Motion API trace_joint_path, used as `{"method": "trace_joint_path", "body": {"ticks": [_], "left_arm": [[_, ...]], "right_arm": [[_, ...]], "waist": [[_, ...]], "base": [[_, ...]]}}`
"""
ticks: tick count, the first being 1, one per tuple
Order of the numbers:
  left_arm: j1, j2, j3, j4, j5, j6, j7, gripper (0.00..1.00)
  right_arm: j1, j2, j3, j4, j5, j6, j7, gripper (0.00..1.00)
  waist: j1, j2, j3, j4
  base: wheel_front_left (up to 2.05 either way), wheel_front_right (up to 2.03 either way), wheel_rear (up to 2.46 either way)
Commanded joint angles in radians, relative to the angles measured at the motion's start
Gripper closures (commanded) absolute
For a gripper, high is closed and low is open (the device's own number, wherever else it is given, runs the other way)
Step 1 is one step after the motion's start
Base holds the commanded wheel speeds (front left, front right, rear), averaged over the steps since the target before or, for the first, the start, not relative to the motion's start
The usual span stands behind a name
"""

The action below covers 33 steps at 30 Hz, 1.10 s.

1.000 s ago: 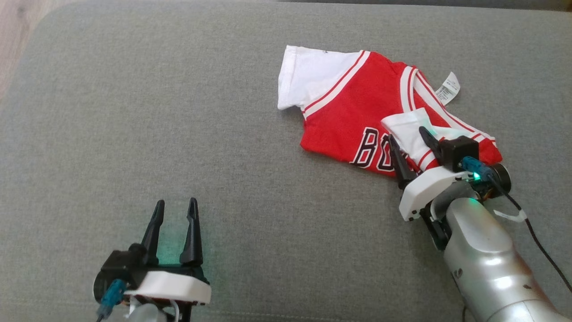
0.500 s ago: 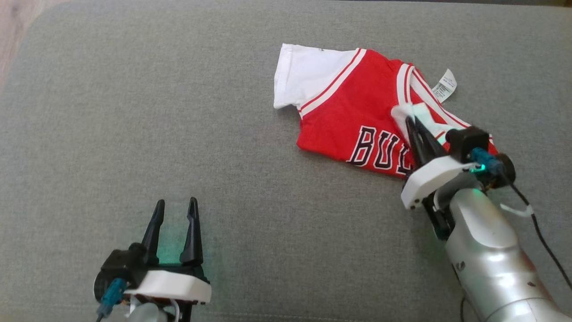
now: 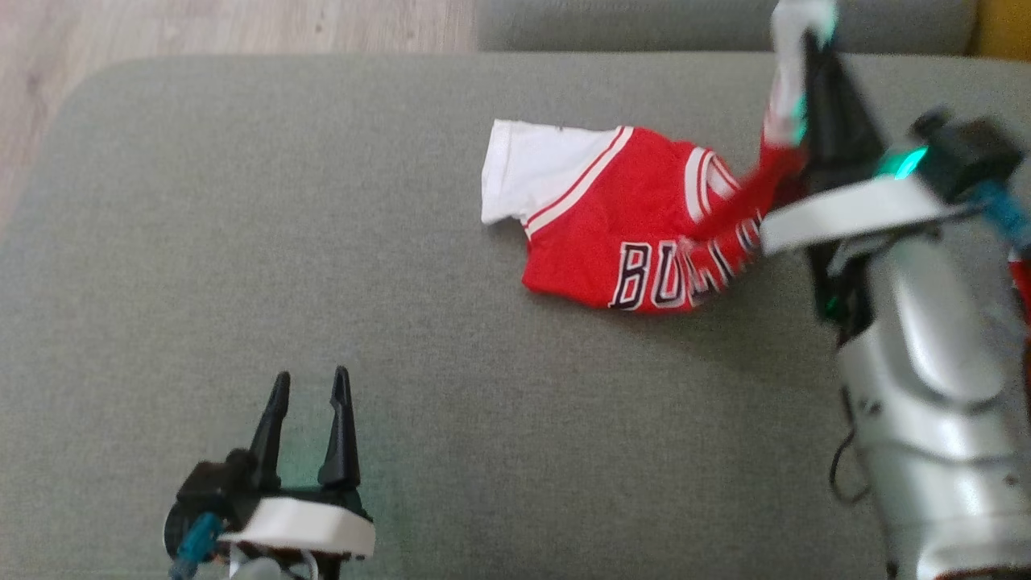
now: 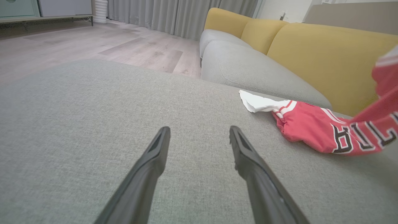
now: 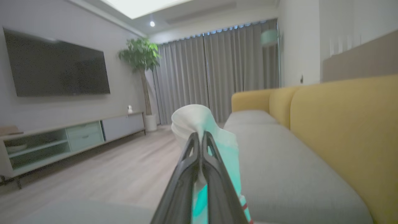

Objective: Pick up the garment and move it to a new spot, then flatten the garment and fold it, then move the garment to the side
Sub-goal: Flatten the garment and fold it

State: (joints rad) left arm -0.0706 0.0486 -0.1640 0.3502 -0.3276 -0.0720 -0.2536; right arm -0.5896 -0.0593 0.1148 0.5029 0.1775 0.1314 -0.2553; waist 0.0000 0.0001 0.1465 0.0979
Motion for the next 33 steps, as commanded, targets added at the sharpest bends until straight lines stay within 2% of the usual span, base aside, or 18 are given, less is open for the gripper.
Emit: {"method": "trace_joint_path", "body": {"ticks": [1, 5, 11, 16, 21, 28, 33], "left_arm": [[0.001, 0.002, 0.033, -0.024, 0.002, -0.005, -0.008, 0.00], [0.037, 0.002, 0.037, -0.020, 0.002, -0.005, -0.008, 0.00], [0.070, 0.002, 0.043, -0.018, -0.001, -0.005, -0.008, 0.00], [0.074, 0.002, 0.025, -0.008, -0.016, -0.004, -0.008, 0.00], [0.074, 0.002, 0.009, 0.001, -0.033, -0.002, -0.008, 0.00], [0.084, 0.002, 0.014, 0.009, -0.035, 0.001, -0.008, 0.00], [0.089, 0.002, 0.017, 0.011, -0.039, 0.000, -0.008, 0.00]], "right_arm": [[-0.078, 0.009, -0.004, -0.079, 0.001, -0.001, -0.006, 1.00], [-0.157, -0.001, -0.099, -0.146, -0.033, -0.001, -0.006, 1.00], [-0.256, -0.077, -0.179, -0.124, -0.074, -0.001, -0.006, 1.00], [-0.354, -0.122, -0.213, -0.113, -0.123, -0.001, -0.006, 1.00], [-0.407, -0.116, -0.175, -0.073, -0.148, -0.001, -0.006, 1.00], [-0.456, -0.042, -0.077, -0.067, -0.115, -0.001, -0.006, 1.00], [-0.495, -0.016, -0.020, -0.066, -0.099, -0.001, -0.006, 1.00]], "waist": [[0.0000, -0.0001, -0.033, -0.002], [0.0000, -0.0001, -0.087, 0.001], [0.0000, -0.0001, -0.113, 0.009], [0.0000, -0.0001, -0.114, 0.041], [0.0000, -0.0001, -0.114, 0.085], [0.0000, -0.0001, -0.113, 0.135], [0.0000, -0.0001, -0.117, 0.153]], "base": [[0.00, 0.00, 0.00], [0.00, 0.00, 0.00], [0.00, 0.00, 0.00], [0.00, 0.00, 0.00], [0.00, 0.00, 0.00], [0.00, 0.00, 0.00], [0.00, 0.00, 0.00]]}}
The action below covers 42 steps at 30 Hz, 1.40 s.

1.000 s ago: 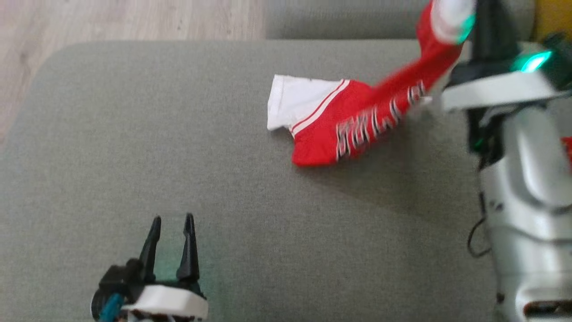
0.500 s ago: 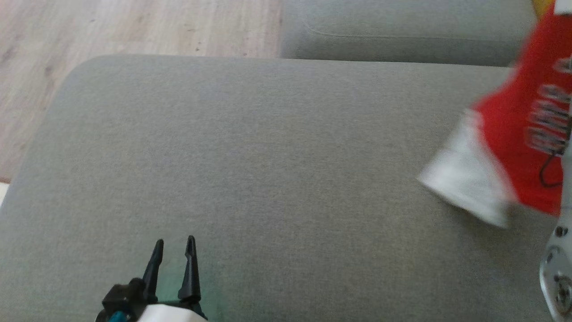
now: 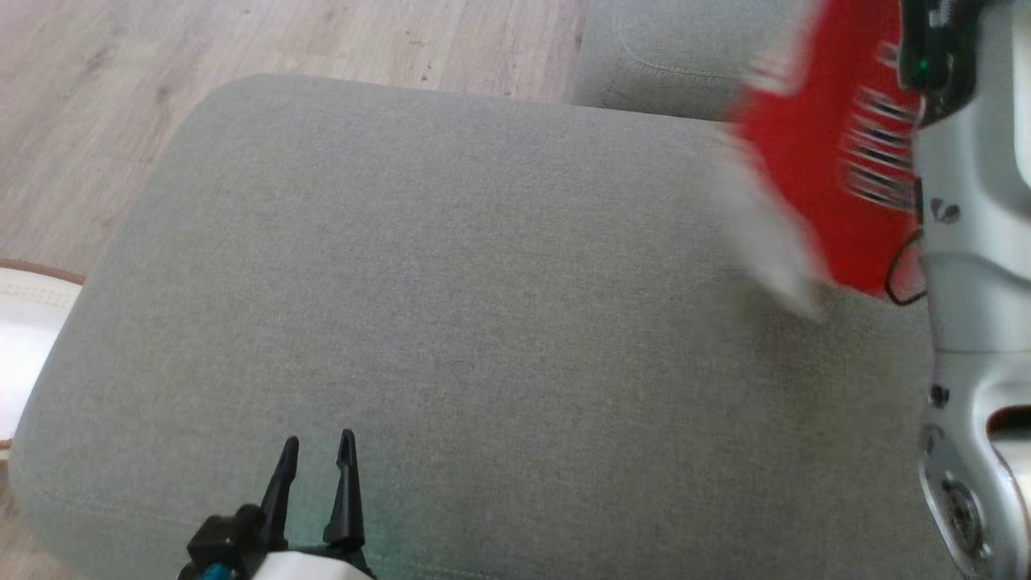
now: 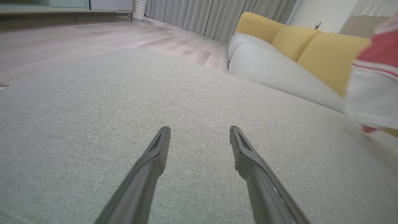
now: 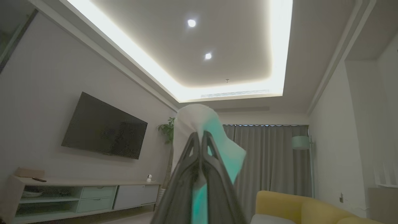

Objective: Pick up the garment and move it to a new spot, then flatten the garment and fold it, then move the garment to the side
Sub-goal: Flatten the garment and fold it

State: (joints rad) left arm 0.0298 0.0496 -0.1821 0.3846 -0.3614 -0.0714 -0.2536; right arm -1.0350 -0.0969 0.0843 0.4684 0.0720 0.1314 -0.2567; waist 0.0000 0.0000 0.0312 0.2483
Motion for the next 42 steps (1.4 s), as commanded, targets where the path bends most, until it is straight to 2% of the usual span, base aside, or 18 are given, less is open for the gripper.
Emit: {"method": "trace_joint_path", "body": {"ticks": [1, 5, 11, 12, 13, 14, 18, 22, 25, 28, 32, 34, 37, 42], "left_arm": [[-0.010, 0.001, 0.034, -0.023, -0.007, -0.001, -0.008, 0.00], [-0.006, 0.001, 0.029, -0.022, -0.017, 0.000, -0.008, 0.00], [-0.002, 0.001, 0.012, -0.025, -0.038, 0.001, -0.008, 0.00], [-0.003, 0.001, 0.011, -0.025, -0.039, 0.001, -0.008, 0.00], [-0.006, 0.001, 0.010, -0.023, -0.039, 0.001, -0.008, 0.00], [-0.009, 0.001, 0.009, -0.021, -0.038, 0.000, -0.008, 0.00], [-0.031, 0.001, 0.012, -0.019, -0.030, -0.004, -0.008, 0.00], [-0.049, 0.001, 0.023, -0.017, -0.021, -0.007, -0.008, 0.00], [-0.057, 0.001, 0.023, -0.017, -0.019, -0.010, -0.008, 0.00], [-0.061, 0.001, 0.017, -0.017, -0.021, -0.012, -0.008, 0.00], [-0.063, 0.001, 0.004, -0.017, -0.024, -0.013, -0.008, 0.00], [-0.065, 0.001, -0.005, -0.019, -0.028, -0.013, -0.008, 0.00], [-0.064, 0.001, -0.010, -0.020, -0.032, -0.013, -0.008, 0.00], [-0.060, 0.001, -0.010, -0.016, -0.034, -0.011, -0.008, 0.00]], "right_arm": [[-0.051, 0.023, 0.013, -0.029, 0.007, -0.001, -0.005, 1.00], [-0.014, 0.014, 0.014, 0.000, 0.001, -0.001, -0.005, 1.00], [0.197, -0.068, -0.022, 0.111, -0.013, -0.001, -0.005, 1.00], [0.241, -0.085, -0.040, 0.144, -0.013, -0.001, -0.005, 0.95], [0.283, -0.103, -0.060, 0.186, -0.021, -0.001, -0.005, 0.40], [0.319, -0.120, -0.091, 0.232, -0.030, -0.001, -0.005, 0.00], [0.411, -0.141, -0.238, 0.309, -0.062, -0.001, -0.005, 0.00], [0.470, -0.093, -0.277, 0.286, -0.078, -0.001, -0.005, 0.00], [0.507, -0.039, -0.233, 0.257, -0.065, -0.001, -0.005, 0.00], [0.543, 0.006, -0.133, 0.237, -0.023, -0.001, -0.005, 0.00], [0.576, 0.035, 0.037, 0.270, 0.064, -0.001, -0.005, 0.00], [0.575, 0.040, 0.086, 0.295, 0.104, -0.001, -0.005, 0.00], [0.553, 0.043, 0.105, 0.358, 0.134, -0.001, -0.005, 0.00], [0.500, 0.045, 0.091, 0.466, 0.117, -0.001, -0.005, 0.00]], "waist": [[0.0000, 0.0000, -0.003, 0.004], [0.0000, 0.0000, -0.005, 0.008], [0.0000, 0.0000, 0.017, -0.002], [0.0000, 0.0000, 0.024, -0.006], [0.0000, 0.0000, 0.032, -0.011], [0.0000, 0.0000, 0.040, -0.016], [0.0000, 0.0000, 0.073, -0.035], [0.0000, 0.0000, 0.083, -0.058], [0.0000, 0.0000, 0.078, -0.072], [0.0000, 0.0000, 0.073, -0.077], [0.0000, 0.0000, 0.070, -0.071], [0.0000, 0.0000, 0.073, -0.062], [0.0000, 0.0000, 0.083, -0.045], [0.0000, 0.0000, 0.101, -0.016]], "base": [[0.00, 0.00, 0.00], [0.00, 0.00, 0.00], [0.00, 0.00, 0.00], [0.00, 0.00, 0.00], [0.00, 0.00, 0.00], [0.00, 0.00, 0.00], [0.00, 0.00, 0.00], [0.00, 0.00, 0.00], [0.00, 0.00, 0.00], [0.00, 0.00, 0.00], [0.00, 0.00, 0.00], [0.00, 0.00, 0.00], [0.00, 0.00, 0.00], [0.00, 0.00, 0.00]]}}
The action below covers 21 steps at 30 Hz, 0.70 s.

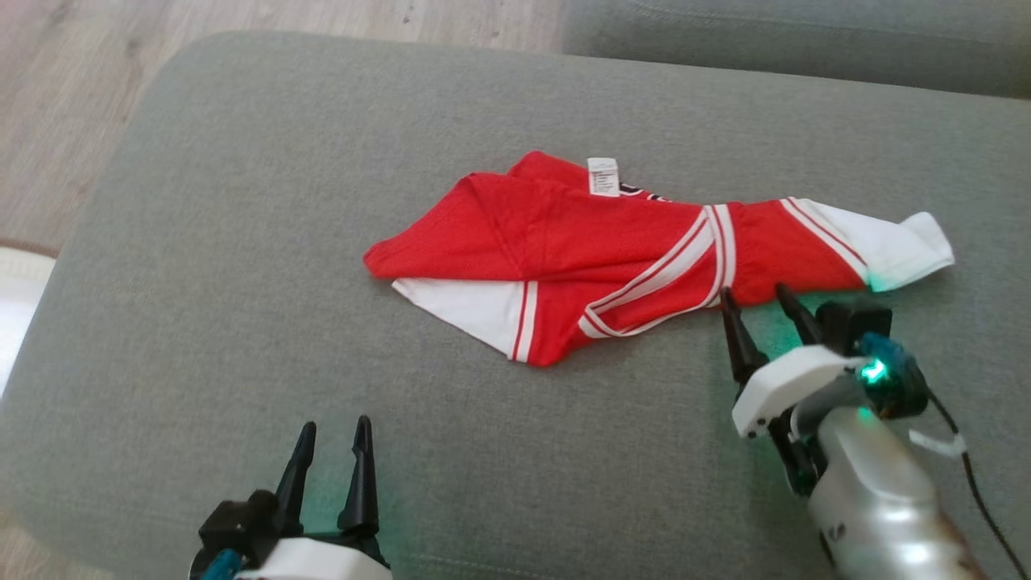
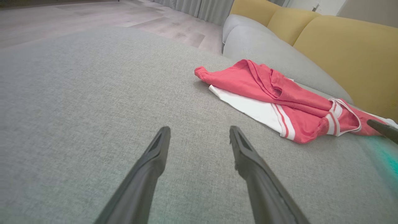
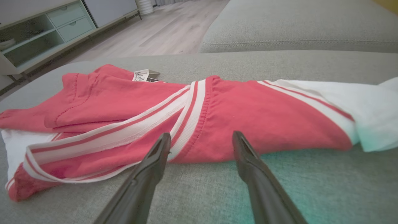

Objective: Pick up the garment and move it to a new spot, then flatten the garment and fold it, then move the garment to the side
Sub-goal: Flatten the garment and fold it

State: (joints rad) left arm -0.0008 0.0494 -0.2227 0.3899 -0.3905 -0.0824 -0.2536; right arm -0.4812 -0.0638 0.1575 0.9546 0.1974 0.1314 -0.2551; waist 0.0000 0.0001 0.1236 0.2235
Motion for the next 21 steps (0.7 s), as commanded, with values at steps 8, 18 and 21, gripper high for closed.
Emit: {"method": "trace_joint_path", "body": {"ticks": [8, 18, 21], "left_arm": [[-0.037, 0.001, 0.021, -0.024, -0.010, -0.004, -0.008, 0.00], [-0.070, 0.001, -0.005, -0.043, -0.029, -0.001, -0.008, 0.00], [-0.076, 0.001, -0.008, -0.045, -0.028, -0.004, -0.008, 0.00]], "right_arm": [[-0.094, 0.013, 0.001, 0.049, -0.010, -0.001, -0.007, 0.00], [-0.191, -0.065, -0.182, 0.072, -0.168, -0.001, -0.007, 1.00], [-0.248, -0.137, -0.236, 0.031, -0.250, -0.001, -0.007, 1.00]], "waist": [[0.0000, -0.0001, 0.034, 0.042], [0.0000, -0.0001, 0.072, 0.074], [0.0000, -0.0001, 0.079, 0.087]], "base": [[0.00, 0.00, 0.00], [0.00, 0.00, 0.00], [0.00, 0.00, 0.00]]}}
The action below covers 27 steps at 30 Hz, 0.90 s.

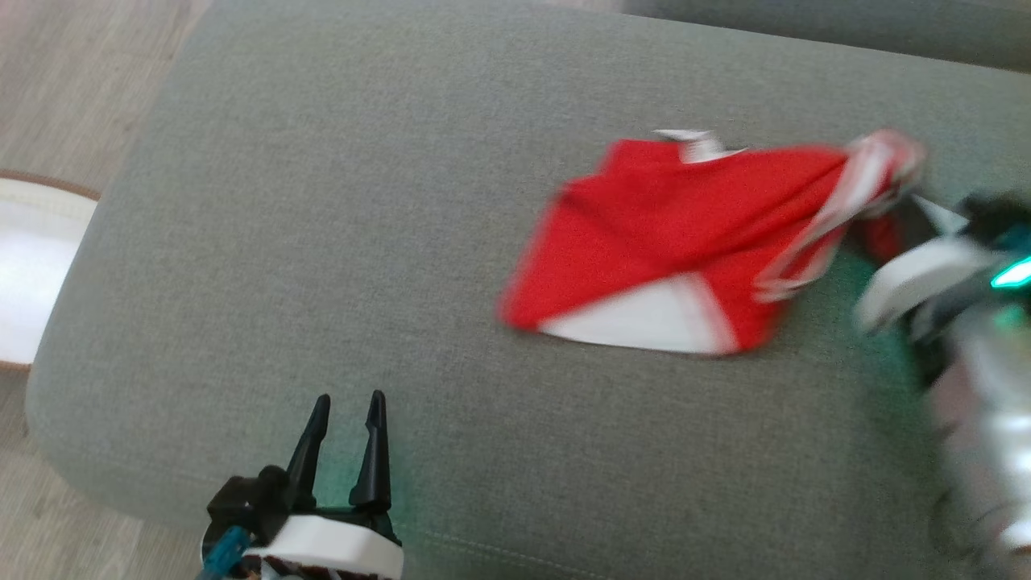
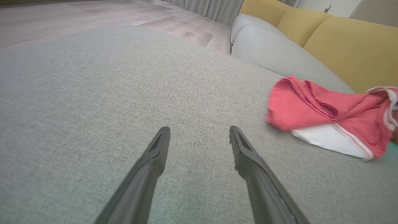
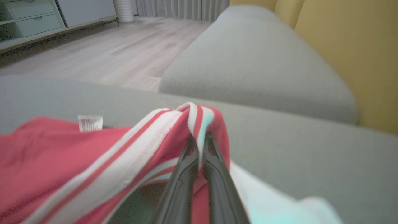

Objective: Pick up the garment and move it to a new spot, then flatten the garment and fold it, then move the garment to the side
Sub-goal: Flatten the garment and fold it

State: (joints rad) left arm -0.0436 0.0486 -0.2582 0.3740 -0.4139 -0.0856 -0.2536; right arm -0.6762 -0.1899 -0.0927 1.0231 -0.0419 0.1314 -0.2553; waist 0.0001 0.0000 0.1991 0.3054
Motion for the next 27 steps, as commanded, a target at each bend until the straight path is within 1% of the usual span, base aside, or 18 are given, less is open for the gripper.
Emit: {"method": "trace_joint_path", "body": {"ticks": [1, 2, 3, 4, 6, 8, 11, 13, 15, 18, 21, 22, 27], "left_arm": [[-0.035, 0.002, 0.027, -0.029, -0.003, -0.001, -0.008, 0.00], [-0.036, 0.002, 0.027, -0.028, -0.002, -0.002, -0.008, 0.00], [-0.036, 0.002, 0.026, -0.027, -0.001, -0.002, -0.008, 0.00], [-0.036, 0.002, 0.024, -0.025, 0.000, -0.002, -0.008, 0.00], [-0.034, 0.002, 0.025, -0.022, 0.000, -0.002, -0.008, 0.00], [-0.028, 0.002, 0.029, -0.021, -0.001, 0.000, -0.008, 0.00], [-0.021, 0.002, 0.031, -0.017, -0.002, 0.002, -0.008, 0.00], [-0.020, 0.002, 0.036, -0.018, -0.001, 0.002, -0.008, 0.00], [-0.018, 0.002, 0.039, -0.021, 0.003, 0.001, -0.008, 0.00], [-0.019, 0.002, 0.044, -0.019, 0.009, -0.001, -0.008, 0.00], [-0.021, 0.002, 0.048, -0.018, 0.013, -0.003, -0.008, 0.00], [-0.021, 0.002, 0.048, -0.018, 0.013, -0.004, -0.008, 0.00], [-0.021, 0.002, 0.040, -0.014, 0.013, -0.006, -0.008, 0.00]], "right_arm": [[-0.071, -0.032, 0.001, -0.045, -0.039, -0.001, -0.006, 1.00], [-0.086, -0.053, -0.014, -0.045, -0.064, -0.001, -0.006, 0.82], [-0.097, -0.064, -0.032, -0.043, -0.079, -0.001, -0.006, 0.03], [-0.104, -0.071, -0.054, -0.036, -0.088, -0.001, -0.006, 0.00], [-0.113, -0.077, -0.097, -0.020, -0.111, -0.001, -0.006, 0.00], [-0.106, -0.066, -0.134, -0.031, -0.127, -0.001, -0.006, 0.00], [-0.051, -0.018, -0.205, -0.082, -0.115, -0.001, -0.006, 0.00], [0.008, 0.030, -0.237, -0.147, -0.098, -0.001, -0.006, 0.00], [0.083, 0.078, -0.198, -0.203, -0.087, -0.001, -0.006, 0.00], [0.192, 0.120, -0.077, -0.255, -0.041, -0.001, -0.006, 0.00], [0.271, 0.134, 0.038, -0.295, 0.014, -0.001, -0.006, 0.00], [0.291, 0.136, 0.057, -0.299, 0.042, -0.001, -0.006, 0.00], [0.342, 0.139, 0.184, -0.264, 0.212, -0.001, -0.006, 0.00]], "waist": [[-0.0001, 0.0000, 0.006, 0.008], [-0.0001, 0.0000, 0.007, 0.011], [-0.0001, 0.0000, 0.008, 0.014], [-0.0001, 0.0000, 0.007, 0.016], [-0.0001, 0.0000, 0.005, 0.016], [-0.0001, 0.0000, 0.001, 0.010], [-0.0001, 0.0000, -0.010, -0.008], [-0.0001, 0.0000, -0.018, -0.025], [-0.0001, 0.0000, -0.024, -0.045], [-0.0001, 0.0000, -0.032, -0.072], [-0.0001, 0.0000, -0.037, -0.093], [-0.0001, 0.0000, -0.039, -0.096], [-0.0001, 0.0000, -0.045, -0.096]], "base": [[0.00, 0.00, 0.00], [0.00, 0.00, 0.00], [0.00, 0.00, 0.00], [0.00, 0.00, 0.00], [0.00, 0.00, 0.00], [0.00, 0.00, 0.00], [0.00, 0.00, 0.00], [0.00, 0.00, 0.00], [0.00, 0.00, 0.00], [0.00, 0.00, 0.00], [0.00, 0.00, 0.00], [0.00, 0.00, 0.00], [0.00, 0.00, 0.00]]}}
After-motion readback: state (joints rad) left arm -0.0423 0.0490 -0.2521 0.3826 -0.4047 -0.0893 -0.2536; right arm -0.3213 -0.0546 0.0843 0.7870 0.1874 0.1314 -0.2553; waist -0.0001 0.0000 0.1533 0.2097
